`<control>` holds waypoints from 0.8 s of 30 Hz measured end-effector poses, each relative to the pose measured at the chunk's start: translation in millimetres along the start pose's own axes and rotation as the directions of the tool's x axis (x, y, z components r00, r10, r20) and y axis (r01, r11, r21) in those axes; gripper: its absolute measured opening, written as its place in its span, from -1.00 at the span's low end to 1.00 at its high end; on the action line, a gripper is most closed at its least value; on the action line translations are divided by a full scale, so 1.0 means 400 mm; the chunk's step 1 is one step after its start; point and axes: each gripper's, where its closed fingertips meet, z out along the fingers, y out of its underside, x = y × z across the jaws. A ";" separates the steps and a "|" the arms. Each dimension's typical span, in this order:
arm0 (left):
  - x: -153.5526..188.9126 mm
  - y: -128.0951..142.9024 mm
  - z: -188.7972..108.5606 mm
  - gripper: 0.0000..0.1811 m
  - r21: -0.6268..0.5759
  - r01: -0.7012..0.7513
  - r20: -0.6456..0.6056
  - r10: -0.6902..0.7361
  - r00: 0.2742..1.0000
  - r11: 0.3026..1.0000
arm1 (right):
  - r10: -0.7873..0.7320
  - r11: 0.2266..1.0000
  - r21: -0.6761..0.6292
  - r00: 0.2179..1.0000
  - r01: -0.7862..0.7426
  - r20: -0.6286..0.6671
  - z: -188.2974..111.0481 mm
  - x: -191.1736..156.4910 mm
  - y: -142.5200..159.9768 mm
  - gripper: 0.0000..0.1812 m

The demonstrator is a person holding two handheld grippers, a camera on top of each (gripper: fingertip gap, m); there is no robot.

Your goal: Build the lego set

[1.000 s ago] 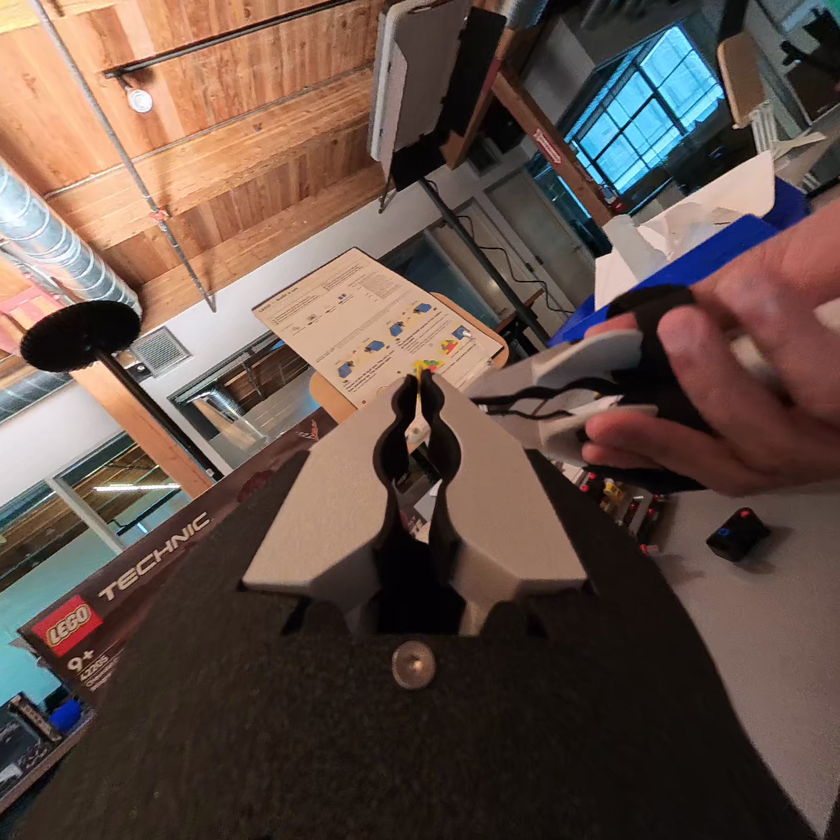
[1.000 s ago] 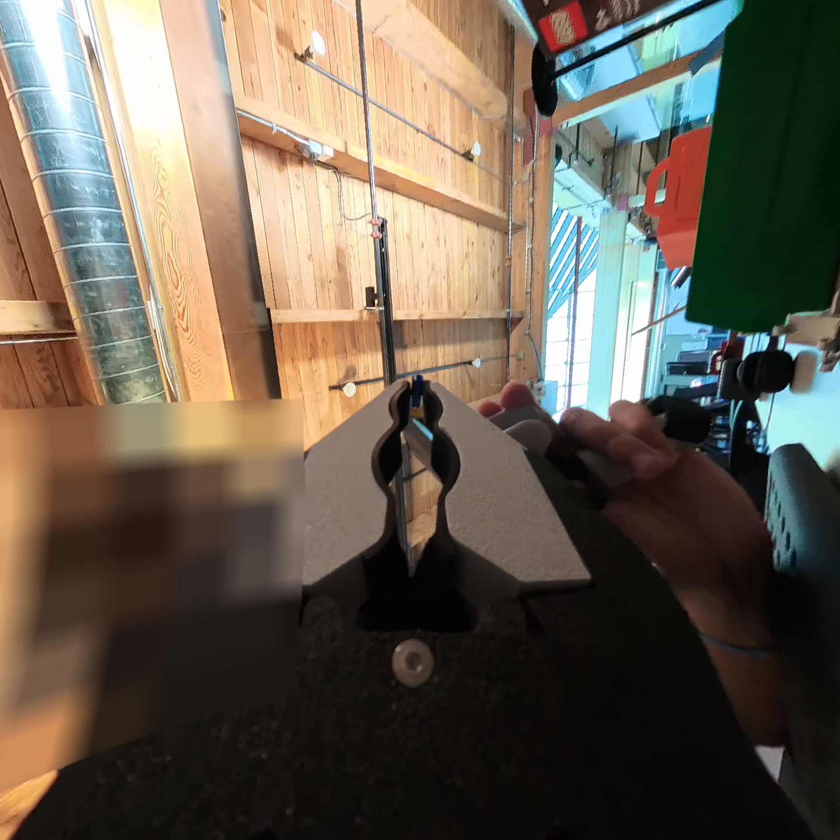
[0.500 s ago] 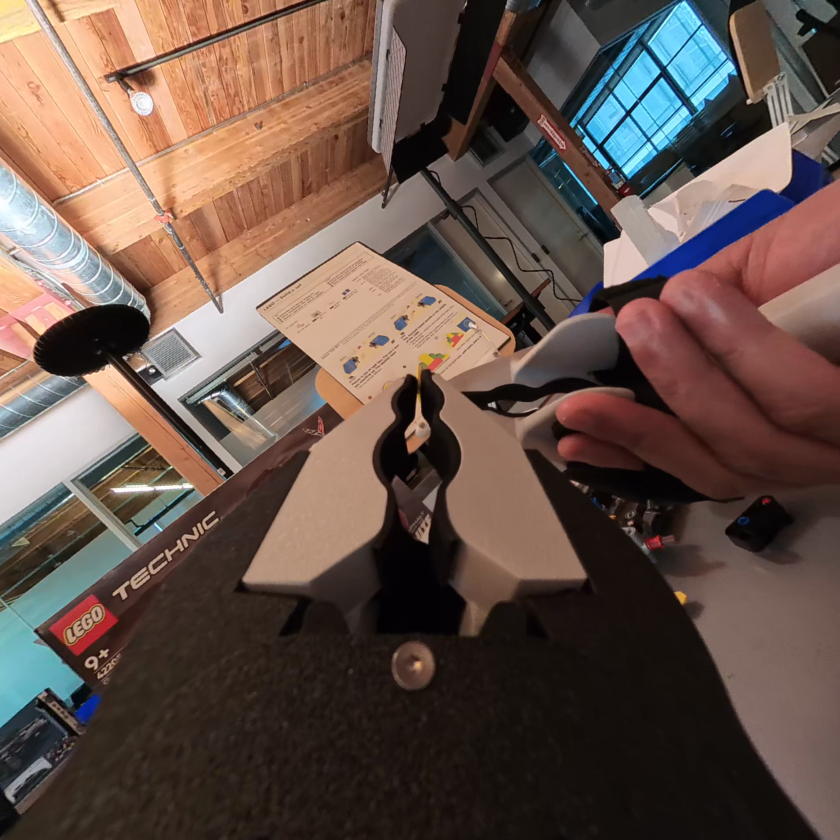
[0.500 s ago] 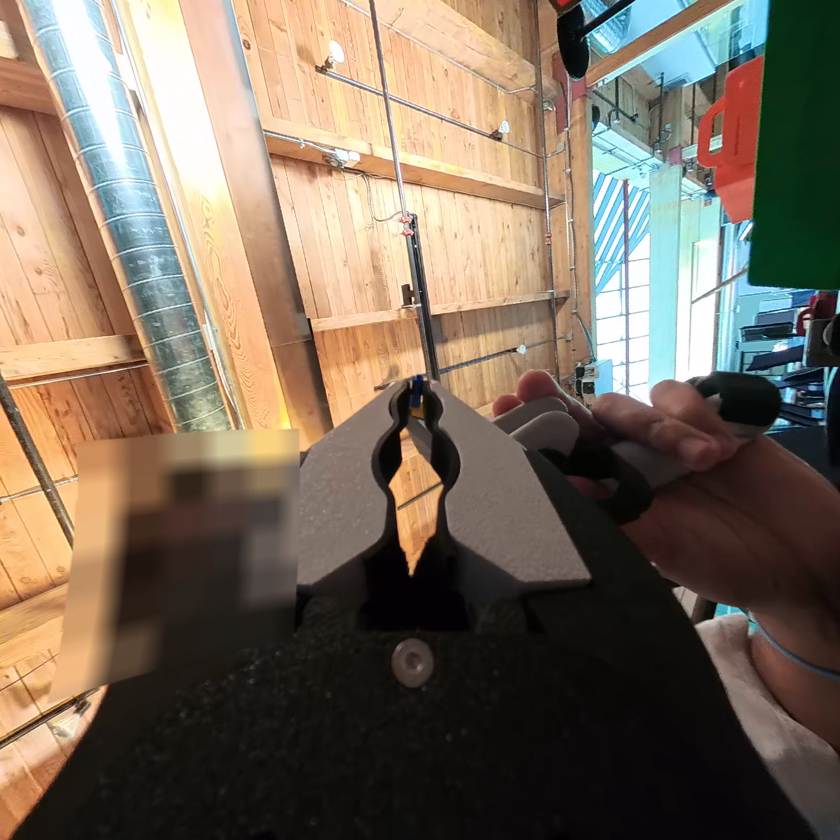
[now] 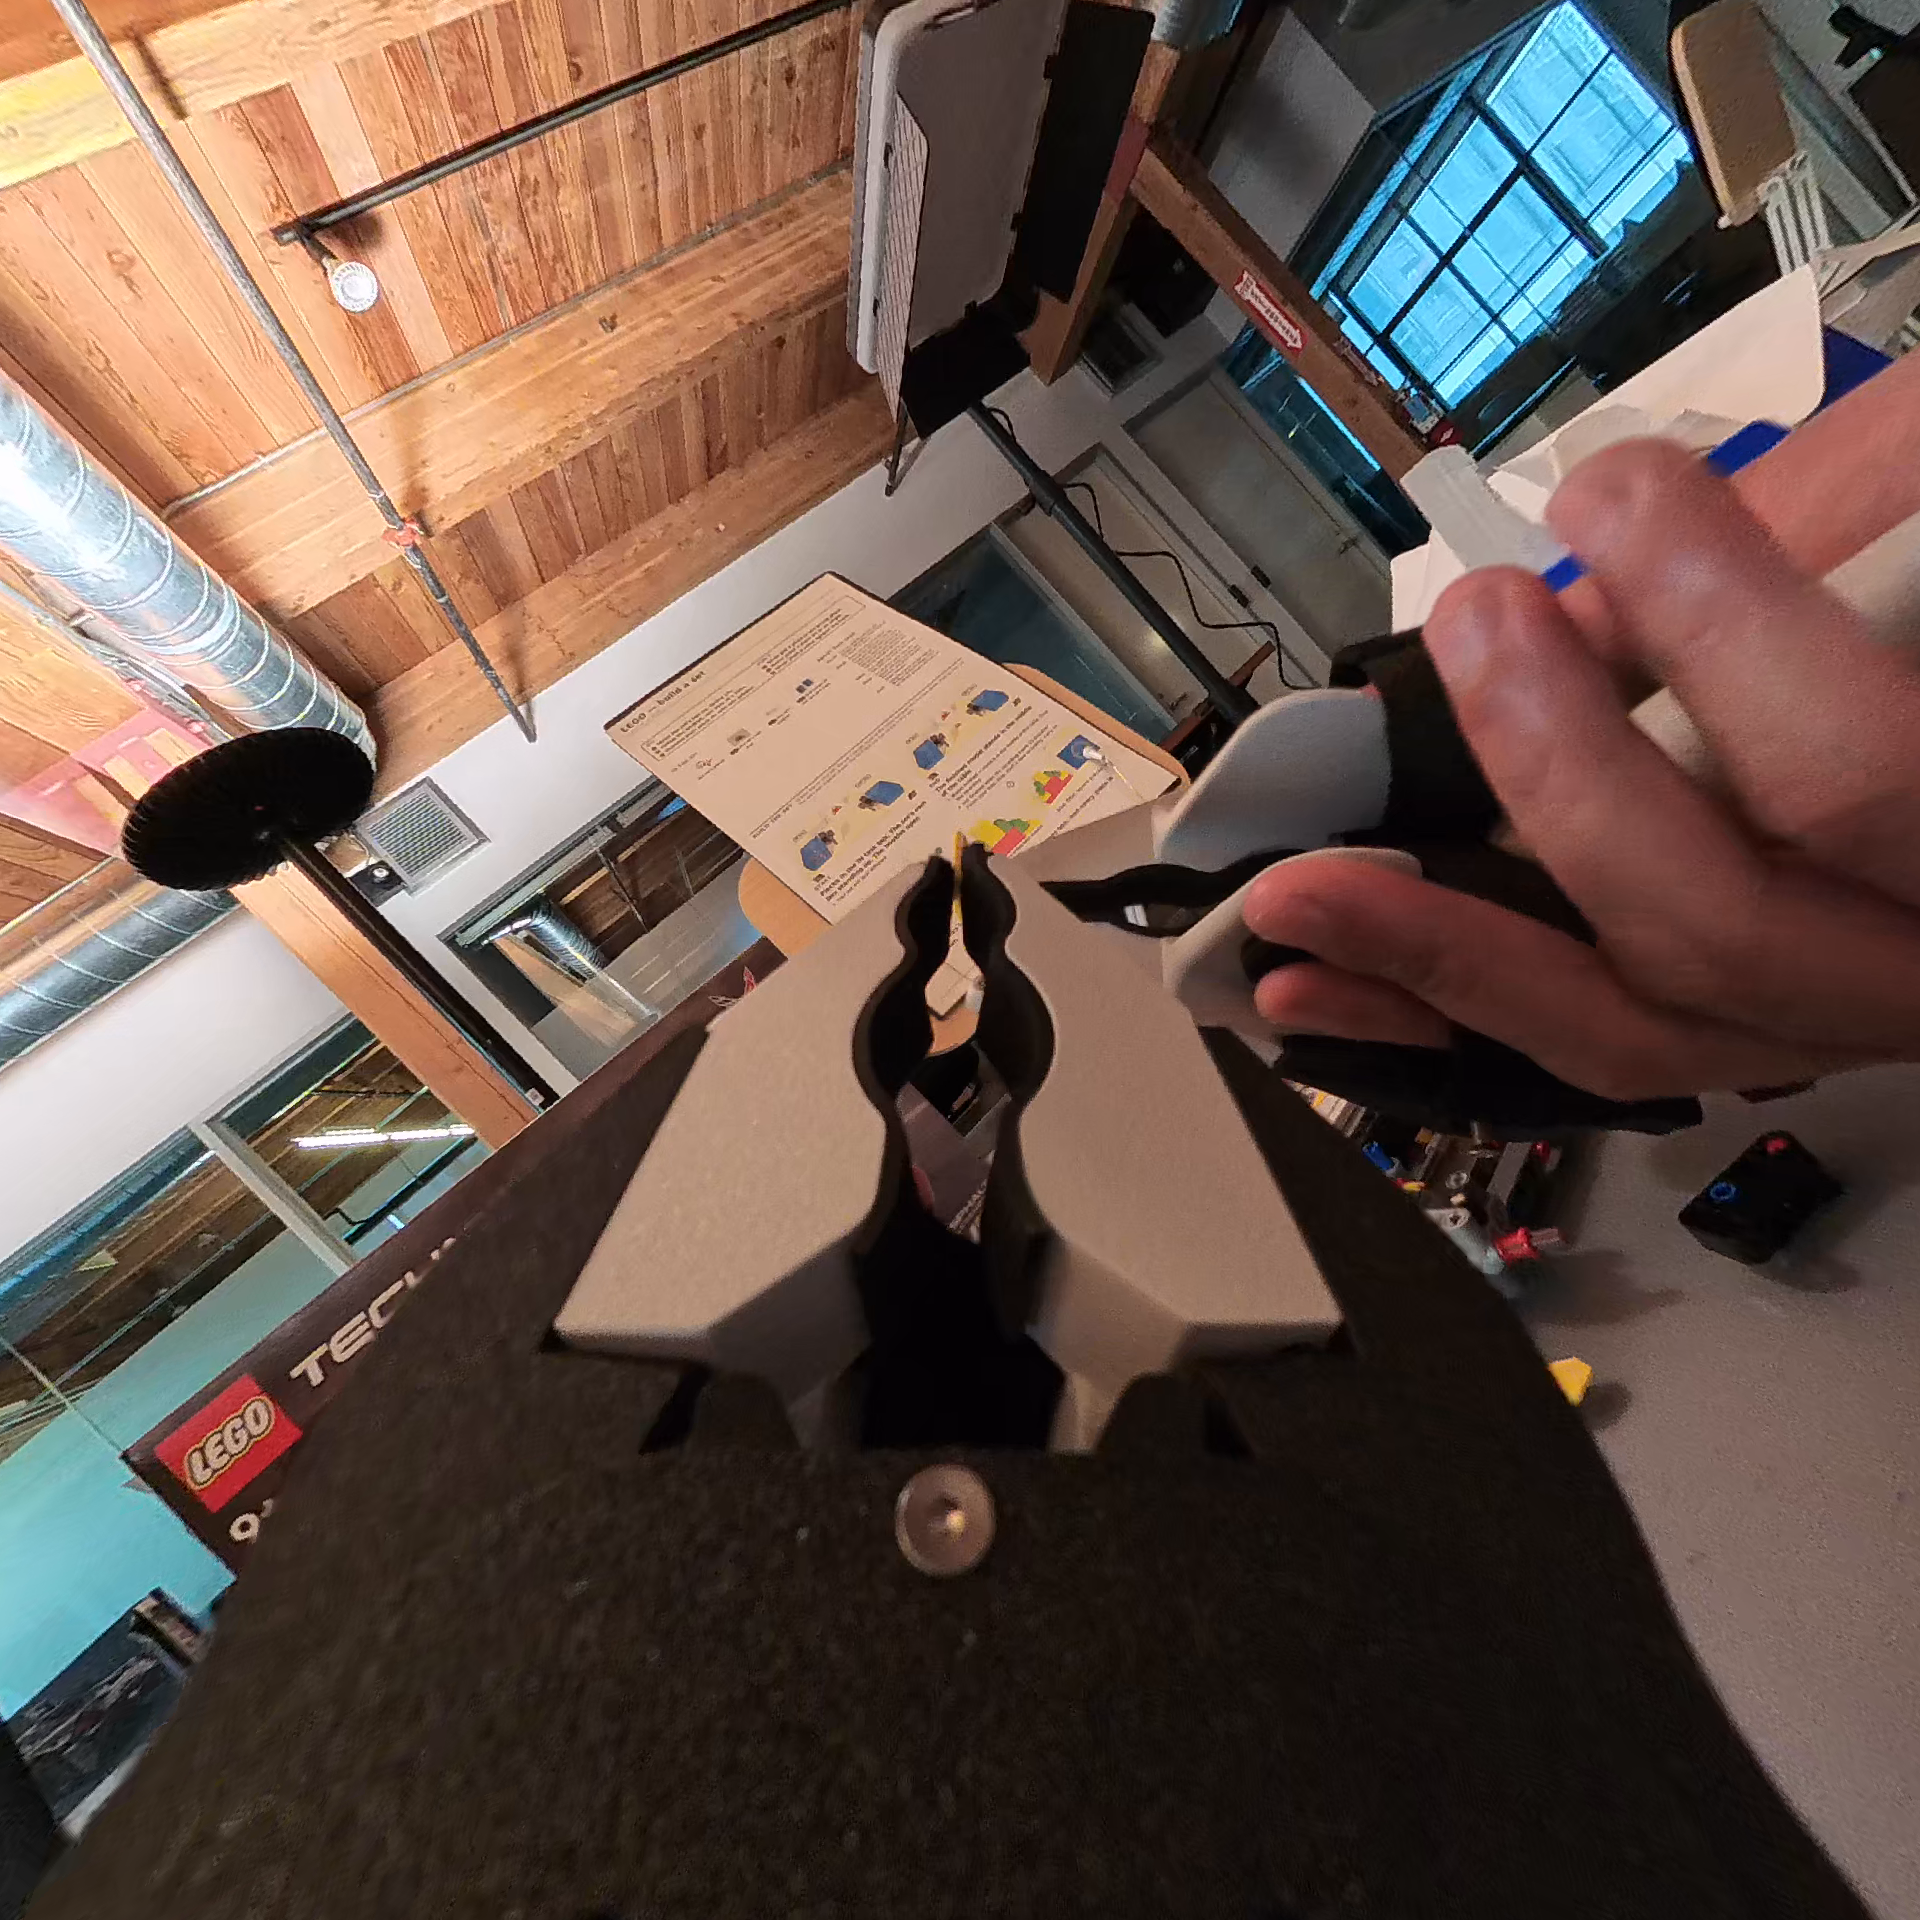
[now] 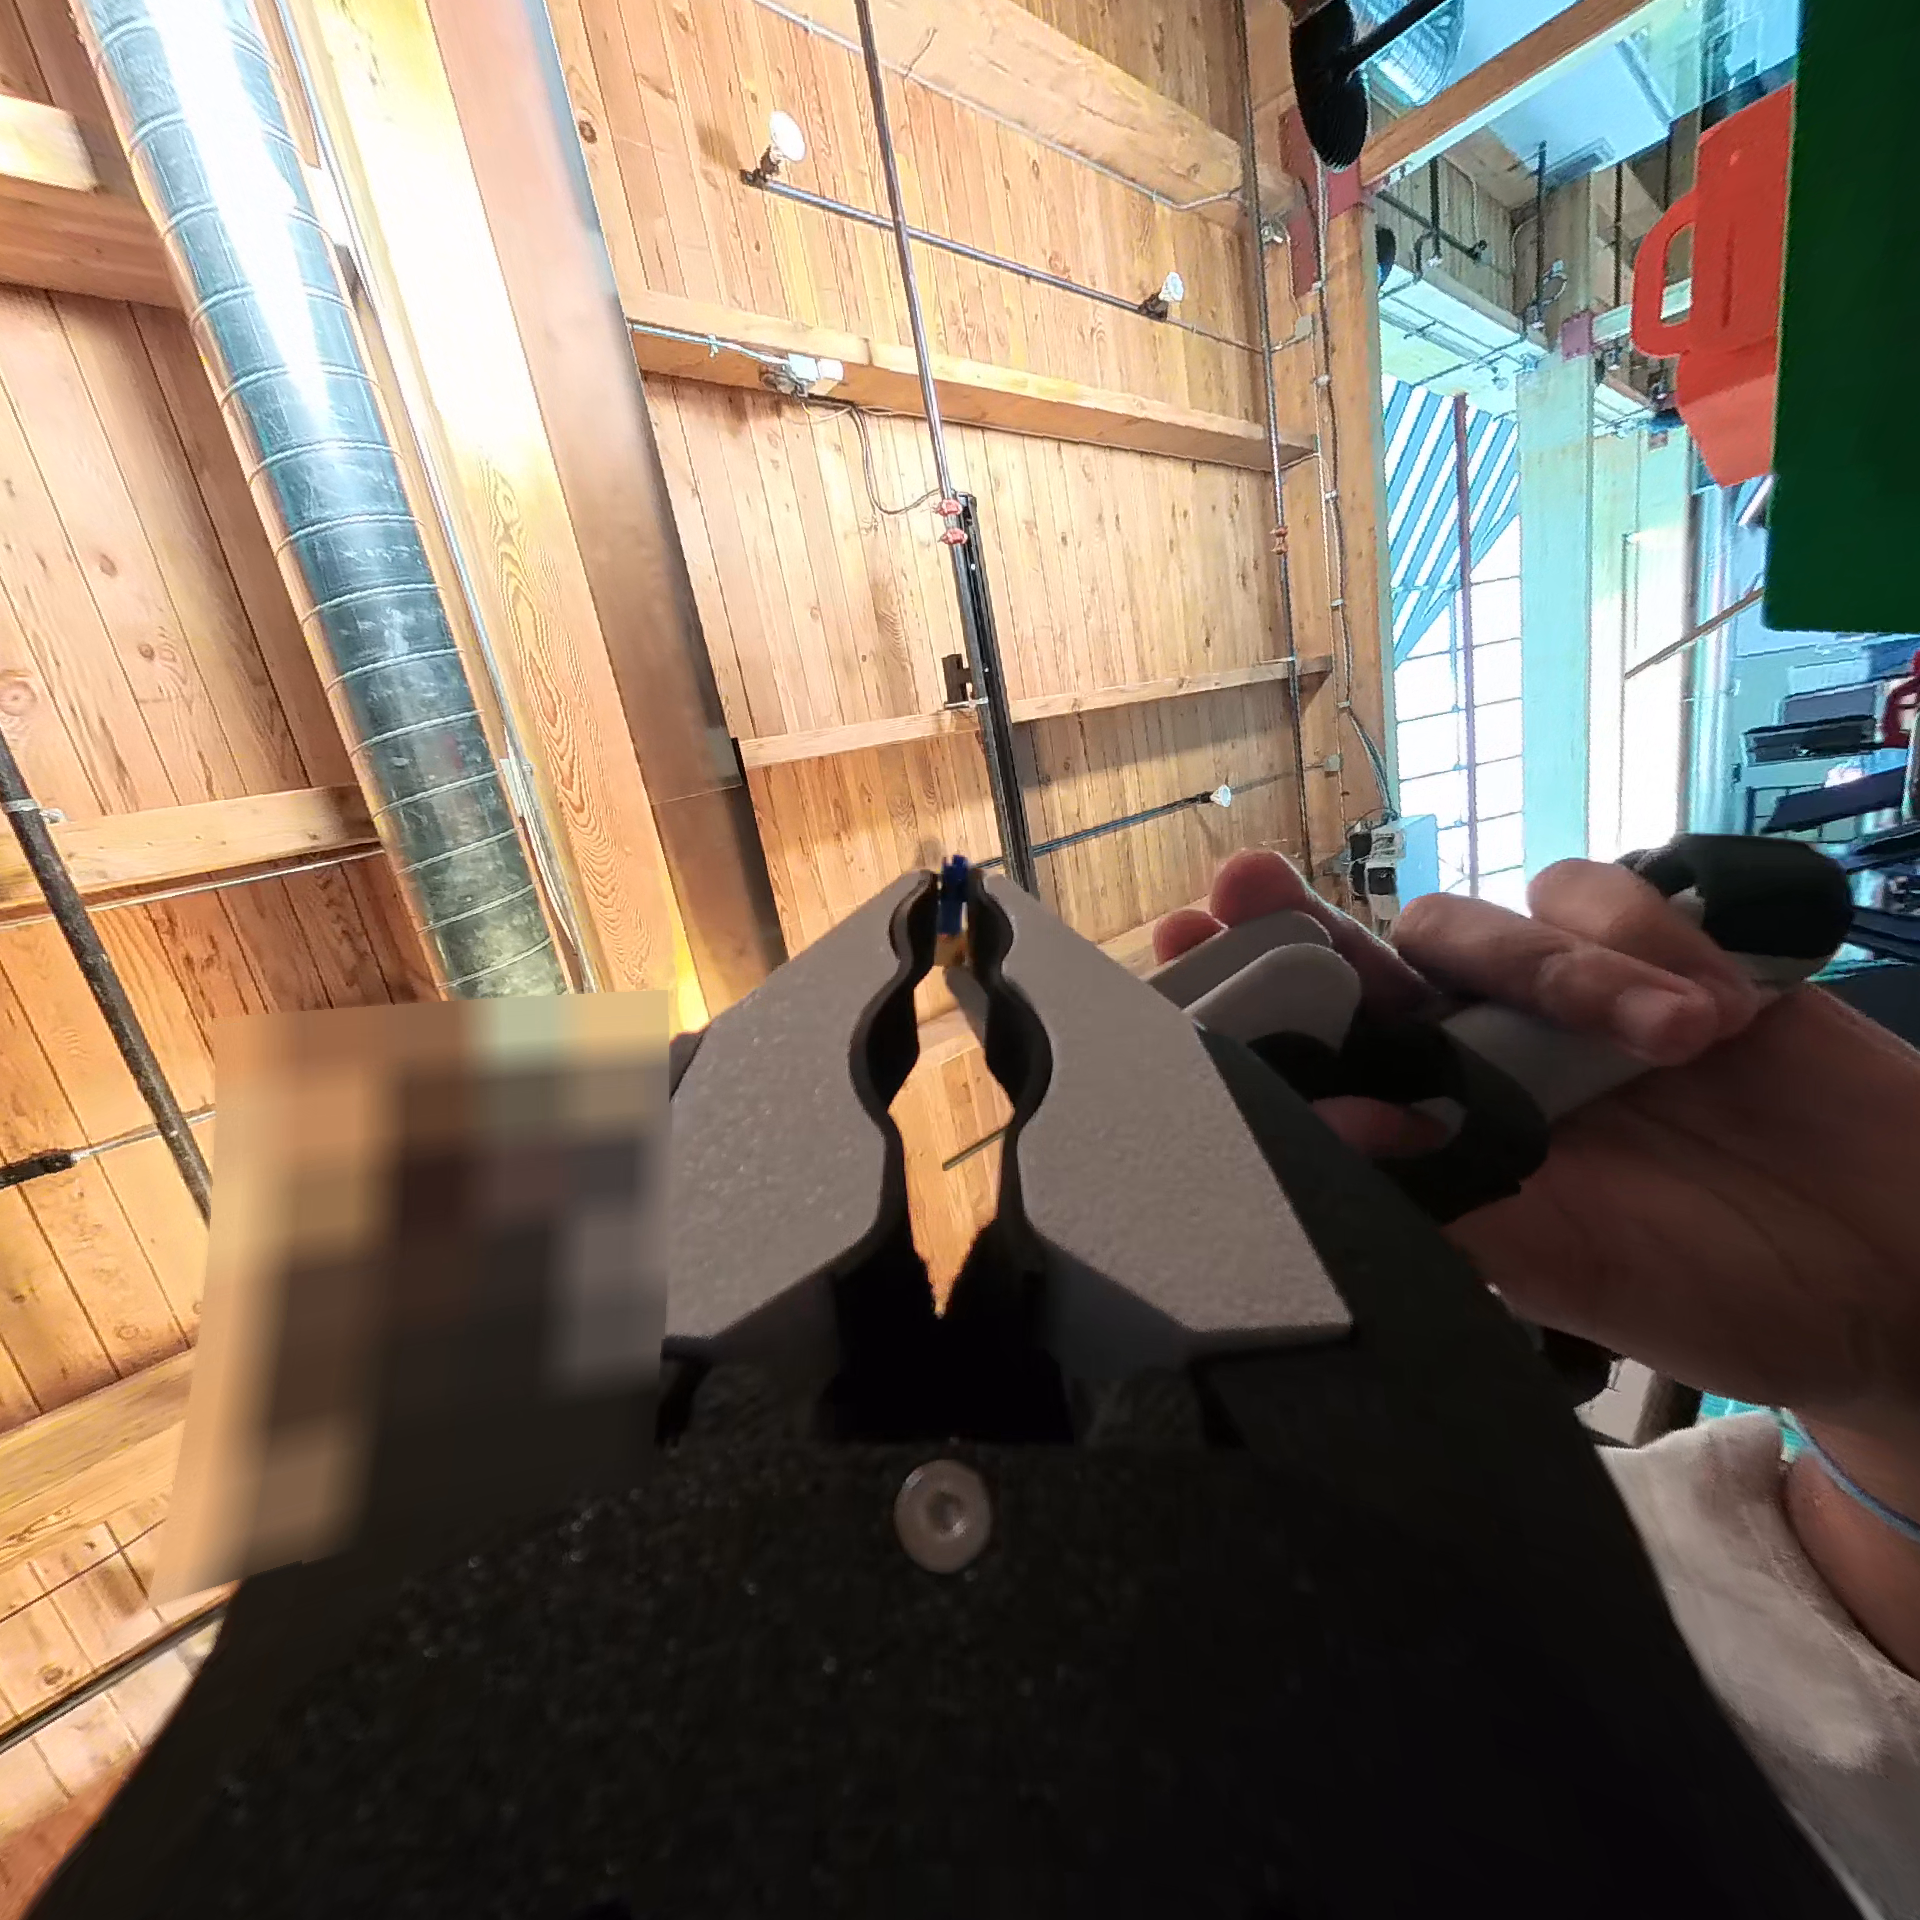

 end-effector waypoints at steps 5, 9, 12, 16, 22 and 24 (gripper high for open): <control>-0.005 0.007 0.000 -0.99 -0.029 -0.033 0.023 0.034 0.999 0.999 | 0.023 0.999 0.023 1.000 -0.023 0.014 -0.003 0.003 -0.003 -0.96; 0.001 0.003 0.000 -0.99 -0.013 0.016 -0.007 -0.016 1.000 1.000 | 0.035 0.999 0.007 0.999 -0.035 0.022 -0.001 0.000 0.002 -0.96; 0.012 -0.001 0.001 -0.99 -0.007 0.056 -0.036 -0.056 0.998 0.998 | 0.017 0.999 -0.033 1.000 -0.017 0.006 0.003 -0.003 0.013 -0.96; 0.008 0.000 -0.002 -1.00 -0.013 0.045 -0.028 -0.046 0.999 0.999 | -0.007 1.000 -0.023 1.000 0.006 -0.012 0.000 -0.001 0.012 -0.96; -0.043 0.036 -0.006 -0.99 -0.072 0.031 0.066 -0.026 0.997 0.997 | -0.023 0.999 -0.030 0.999 0.022 -0.026 0.004 0.001 0.022 -0.96; -0.051 0.037 -0.006 -1.00 -0.060 0.100 0.053 -0.097 0.994 0.993 | -0.085 0.996 -0.043 0.995 0.082 -0.061 0.005 0.006 0.024 -0.96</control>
